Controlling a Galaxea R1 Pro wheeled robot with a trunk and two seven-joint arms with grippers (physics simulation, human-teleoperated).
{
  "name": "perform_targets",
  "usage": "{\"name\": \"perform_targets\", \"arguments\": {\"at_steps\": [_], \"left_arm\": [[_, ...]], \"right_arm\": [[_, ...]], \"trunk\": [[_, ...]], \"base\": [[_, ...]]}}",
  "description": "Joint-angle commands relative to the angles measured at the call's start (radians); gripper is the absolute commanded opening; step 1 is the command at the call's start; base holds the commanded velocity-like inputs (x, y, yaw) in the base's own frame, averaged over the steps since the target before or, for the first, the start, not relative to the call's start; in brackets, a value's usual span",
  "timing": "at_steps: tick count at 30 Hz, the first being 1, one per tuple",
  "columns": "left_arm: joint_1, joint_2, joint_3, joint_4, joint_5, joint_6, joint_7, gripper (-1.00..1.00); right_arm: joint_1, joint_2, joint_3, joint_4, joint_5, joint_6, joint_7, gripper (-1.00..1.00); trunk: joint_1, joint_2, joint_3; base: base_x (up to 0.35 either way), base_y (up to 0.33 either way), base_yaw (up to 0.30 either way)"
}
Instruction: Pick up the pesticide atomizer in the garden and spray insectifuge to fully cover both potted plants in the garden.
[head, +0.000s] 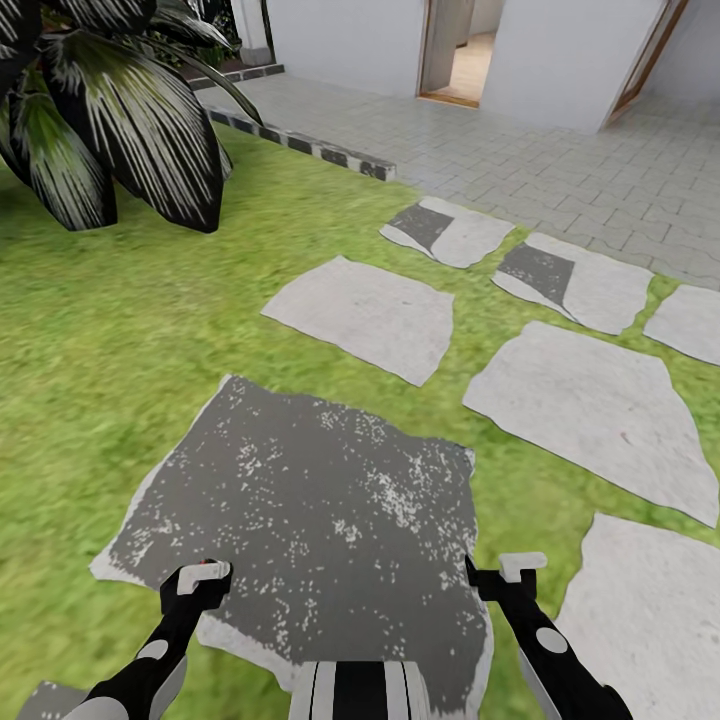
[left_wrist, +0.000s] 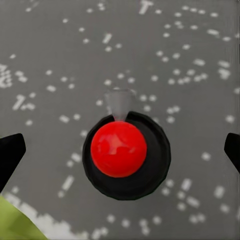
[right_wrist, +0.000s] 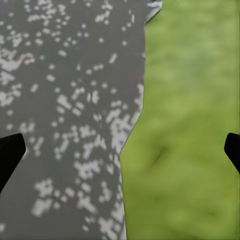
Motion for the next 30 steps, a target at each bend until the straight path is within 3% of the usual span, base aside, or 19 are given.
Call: {"name": "perform_targets", "arguments": {"at_steps": [1,13,18,26,30], "left_arm": [[-0.001,0.0,0.004,0.001,-0.007,-0.004,0.002,1.0],[-0.001,0.0,0.002,-0.001,-0.009,-0.004,0.003,1.0],[-0.001,0.0,0.004,-0.001,-0.007,-0.004,0.003,1.0],[-0.001,0.001,0.005,0.0,-0.007,-0.005,0.003,1.0],[-0.001,0.001,0.005,0.001,-0.007,-0.005,0.003,1.0]], "right_arm": [[0.0,0.0,0.001,0.001,0.001,-0.003,0.0,1.0],[0.0,0.003,0.001,0.002,0.001,-0.003,0.0,1.0],[0.0,0.003,0.001,0.002,0.001,-0.003,0.0,1.0],[0.0,0.003,0.001,0.002,0.001,-0.003,0.0,1.0],[0.0,0.003,0.001,0.002,0.001,-0.003,0.0,1.0]], "trunk": [[0.0,0.0,-0.001],[0.0,0.0,-0.001],[0.002,-0.001,-0.02],[0.002,-0.001,-0.02],[0.004,-0.002,-0.035]], "base": [[0.01,0.0,0.0],[0.001,0.0,0.0],[0.0,0.0,0.0],[0.0,0.0,0.0],[0.0,0.0,0.0]]}}
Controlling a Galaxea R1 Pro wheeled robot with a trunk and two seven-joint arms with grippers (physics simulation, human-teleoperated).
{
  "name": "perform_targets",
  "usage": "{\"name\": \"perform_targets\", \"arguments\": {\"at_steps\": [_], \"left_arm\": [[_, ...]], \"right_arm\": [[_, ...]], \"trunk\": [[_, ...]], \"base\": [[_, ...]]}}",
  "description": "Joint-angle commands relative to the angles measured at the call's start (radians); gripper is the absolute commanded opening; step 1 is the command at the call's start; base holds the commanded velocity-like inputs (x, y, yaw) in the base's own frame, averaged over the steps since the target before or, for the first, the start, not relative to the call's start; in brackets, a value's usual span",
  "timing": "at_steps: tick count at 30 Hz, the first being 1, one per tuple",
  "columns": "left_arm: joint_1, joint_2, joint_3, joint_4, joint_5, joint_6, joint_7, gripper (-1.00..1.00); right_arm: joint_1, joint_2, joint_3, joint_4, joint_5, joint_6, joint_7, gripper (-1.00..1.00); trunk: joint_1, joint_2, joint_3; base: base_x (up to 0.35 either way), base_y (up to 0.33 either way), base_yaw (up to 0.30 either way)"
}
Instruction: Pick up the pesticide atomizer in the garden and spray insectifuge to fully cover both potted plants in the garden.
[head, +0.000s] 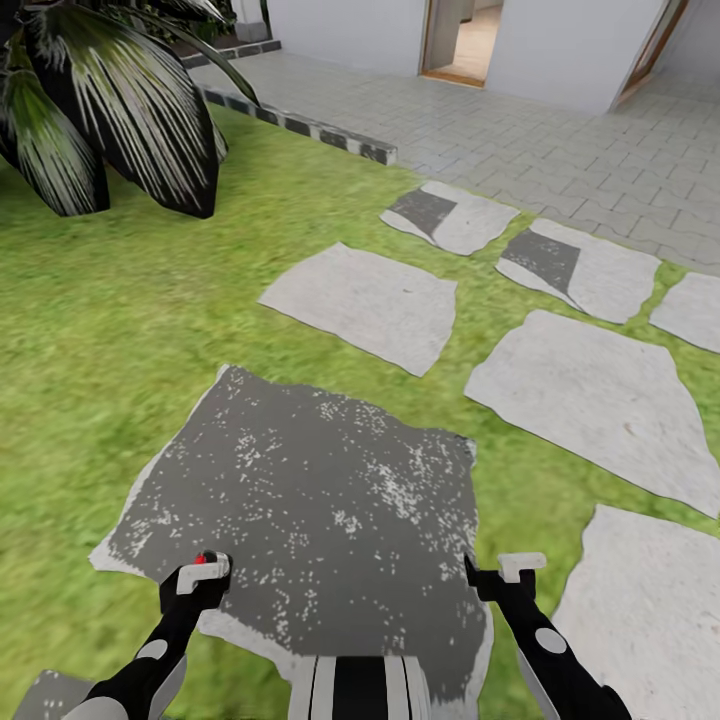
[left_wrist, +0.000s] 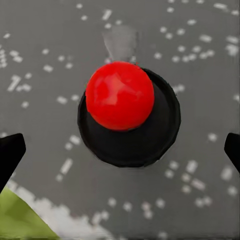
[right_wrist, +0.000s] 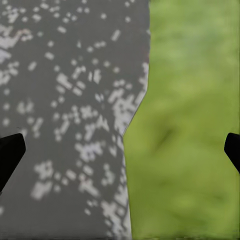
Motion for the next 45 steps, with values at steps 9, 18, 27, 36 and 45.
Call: {"name": "perform_targets", "arguments": {"at_steps": [9,18,27,36,45], "left_arm": [[-0.001,-0.001,0.004,0.0,-0.007,-0.004,0.003,1.0],[-0.001,-0.002,0.004,0.001,-0.007,-0.004,0.003,1.0],[-0.001,0.0,0.004,0.001,-0.007,-0.005,0.003,1.0],[-0.001,-0.001,0.004,0.001,-0.007,-0.005,0.003,1.0],[-0.001,-0.001,0.004,0.001,-0.006,-0.005,0.004,1.0]], "right_arm": [[0.0,0.0,0.001,0.001,0.001,-0.003,0.0,1.0],[0.0,-0.001,0.001,0.001,0.001,-0.003,0.0,1.0],[0.0,-0.001,0.001,0.001,0.001,-0.003,0.0,1.0],[0.0,-0.002,0.001,0.001,0.001,-0.003,0.0,1.0],[0.0,-0.001,0.001,0.001,0.001,-0.003,0.0,1.0]], "trunk": [[0.0,0.0,-0.005],[0.0,0.0,0.002],[0.0,0.0,0.007],[0.0,0.0,0.01],[0.0,0.0,0.015]], "base": [[0.0,0.0,0.0],[0.0,0.0,0.0],[0.0,0.0,0.0],[0.0,0.0,0.0],[0.0,0.0,0.0]]}}
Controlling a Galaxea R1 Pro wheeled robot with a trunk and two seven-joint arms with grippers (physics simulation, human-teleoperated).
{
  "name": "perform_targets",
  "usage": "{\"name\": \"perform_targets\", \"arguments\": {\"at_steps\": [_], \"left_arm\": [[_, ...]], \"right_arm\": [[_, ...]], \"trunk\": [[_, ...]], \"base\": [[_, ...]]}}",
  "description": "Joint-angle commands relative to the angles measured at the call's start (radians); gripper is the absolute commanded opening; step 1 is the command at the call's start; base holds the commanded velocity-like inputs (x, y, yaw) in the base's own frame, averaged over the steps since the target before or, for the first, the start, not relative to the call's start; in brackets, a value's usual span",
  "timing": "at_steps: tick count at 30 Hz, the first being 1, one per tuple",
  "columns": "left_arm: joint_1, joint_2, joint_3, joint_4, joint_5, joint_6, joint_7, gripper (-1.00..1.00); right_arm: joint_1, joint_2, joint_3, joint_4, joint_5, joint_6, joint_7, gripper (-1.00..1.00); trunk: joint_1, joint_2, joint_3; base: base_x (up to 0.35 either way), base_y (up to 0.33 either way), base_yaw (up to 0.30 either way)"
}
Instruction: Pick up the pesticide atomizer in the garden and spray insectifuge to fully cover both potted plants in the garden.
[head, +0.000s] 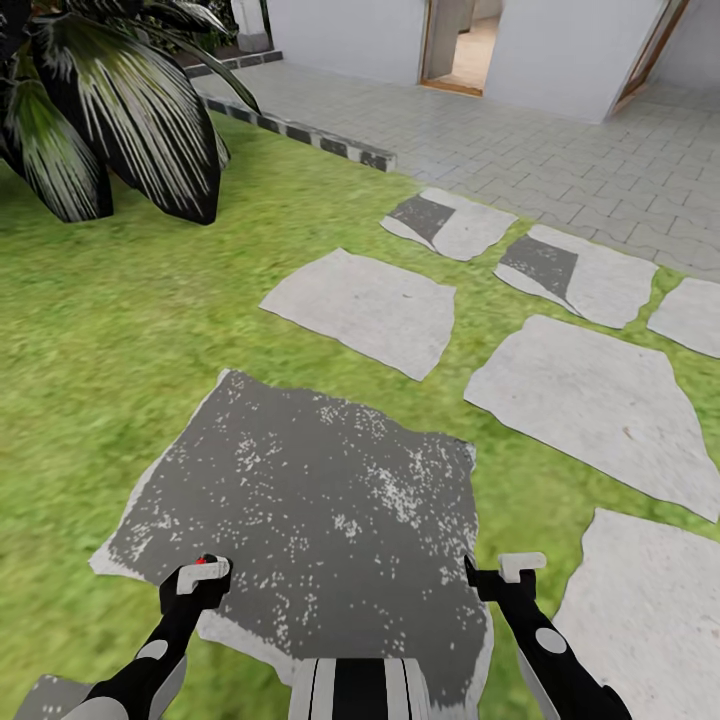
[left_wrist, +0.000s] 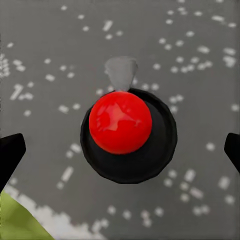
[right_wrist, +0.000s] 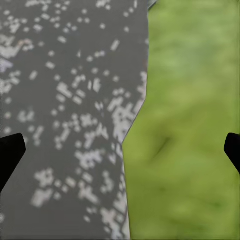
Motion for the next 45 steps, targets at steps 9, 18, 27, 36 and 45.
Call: {"name": "perform_targets", "arguments": {"at_steps": [9,18,27,36,45], "left_arm": [[-0.001,-0.001,0.004,0.001,-0.008,-0.003,0.003,-1.0],[-0.001,0.0,0.005,0.0,-0.005,-0.004,0.003,-1.0],[-0.001,-0.001,0.005,-0.002,-0.004,-0.004,0.003,-1.0],[-0.001,0.0,0.005,-0.003,-0.004,-0.004,0.003,-1.0],[-0.001,0.001,0.006,-0.002,-0.003,-0.002,0.003,-1.0]], "right_arm": [[0.0,-0.001,0.001,0.001,0.001,-0.003,0.0,1.0],[0.0,-0.001,0.001,0.001,0.001,-0.003,0.0,1.0],[0.0,-0.001,0.001,0.001,0.001,-0.003,0.0,1.0],[0.0,-0.001,0.001,0.001,0.001,-0.003,0.0,1.0],[0.0,-0.001,0.001,0.001,0.001,-0.005,-0.002,1.0]], "trunk": [[0.0,0.0,0.0],[0.0,0.0,0.0],[0.0,0.0,0.0],[0.0,0.0,0.0],[-0.004,0.002,0.034]], "base": [[0.0,0.0,0.0],[0.0,0.0,0.0],[0.0,0.0,0.0],[0.0,0.0,0.0],[0.0,0.0,0.0]]}}
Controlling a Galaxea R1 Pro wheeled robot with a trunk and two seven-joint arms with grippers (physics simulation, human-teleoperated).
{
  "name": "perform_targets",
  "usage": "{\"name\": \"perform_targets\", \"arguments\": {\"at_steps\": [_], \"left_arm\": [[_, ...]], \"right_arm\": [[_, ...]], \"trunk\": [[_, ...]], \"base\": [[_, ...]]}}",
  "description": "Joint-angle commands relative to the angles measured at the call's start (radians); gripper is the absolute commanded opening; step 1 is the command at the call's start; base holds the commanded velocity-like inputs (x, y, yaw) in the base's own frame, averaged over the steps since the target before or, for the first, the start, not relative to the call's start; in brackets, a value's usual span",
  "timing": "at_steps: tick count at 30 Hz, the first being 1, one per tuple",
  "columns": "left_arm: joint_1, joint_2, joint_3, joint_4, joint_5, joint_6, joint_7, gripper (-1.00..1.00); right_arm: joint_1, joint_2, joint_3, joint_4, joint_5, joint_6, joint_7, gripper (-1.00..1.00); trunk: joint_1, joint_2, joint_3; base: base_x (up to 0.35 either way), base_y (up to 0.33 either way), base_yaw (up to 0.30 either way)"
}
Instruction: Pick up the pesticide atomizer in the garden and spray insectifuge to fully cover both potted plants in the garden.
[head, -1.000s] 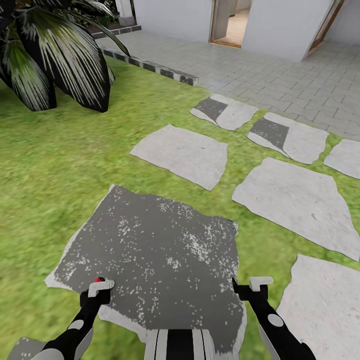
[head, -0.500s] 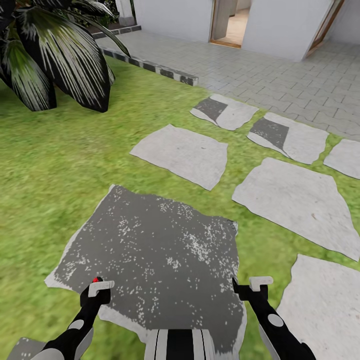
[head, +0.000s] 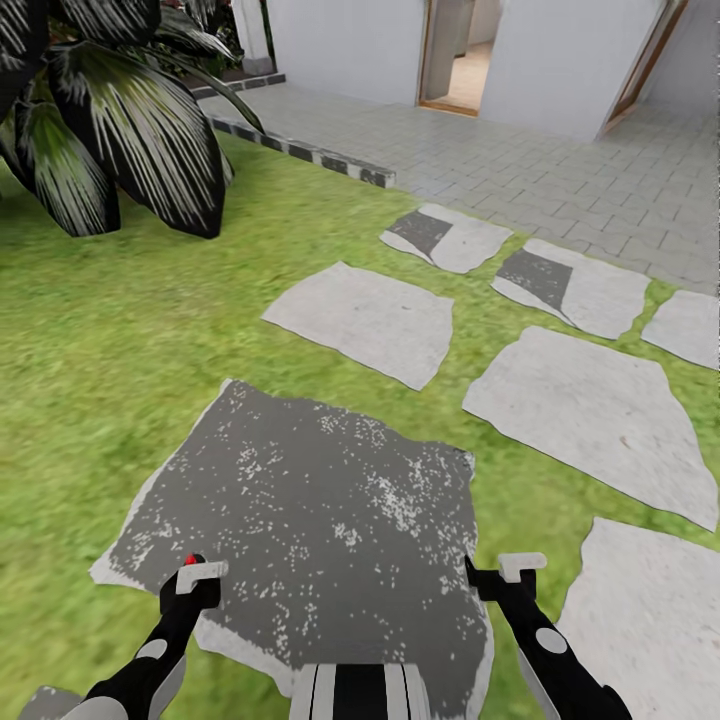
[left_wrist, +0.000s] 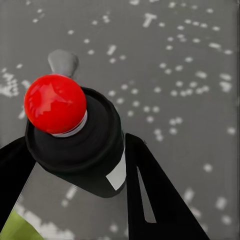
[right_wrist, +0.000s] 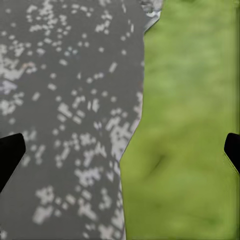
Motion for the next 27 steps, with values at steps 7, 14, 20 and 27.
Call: {"name": "perform_targets", "arguments": {"at_steps": [7,14,20,27], "left_arm": [[0.0,0.0,0.004,0.002,-0.007,-0.004,0.003,-1.0],[0.0,-0.002,0.004,0.001,-0.007,-0.004,0.003,-1.0],[0.0,-0.004,0.001,-0.002,-0.009,-0.004,0.002,-1.0],[0.043,0.002,0.0,0.001,-0.015,-0.002,0.01,-1.0]], "right_arm": [[0.0,0.0,0.001,0.001,0.001,-0.002,-0.001,1.0],[0.0,0.0,0.001,-0.001,0.0,-0.003,0.0,1.0],[0.0,-0.001,-0.002,-0.002,0.0,-0.007,-0.005,1.0],[0.002,-0.011,-0.006,0.026,0.0,-0.013,-0.005,1.0]], "trunk": [[-0.003,0.001,0.027],[-0.006,0.003,0.054],[-0.009,0.005,0.079],[-0.012,0.006,0.116]], "base": [[0.0,0.0,0.0],[0.0,0.0,0.0],[0.0,0.0,-0.001],[0.0,0.0,-0.061]]}}
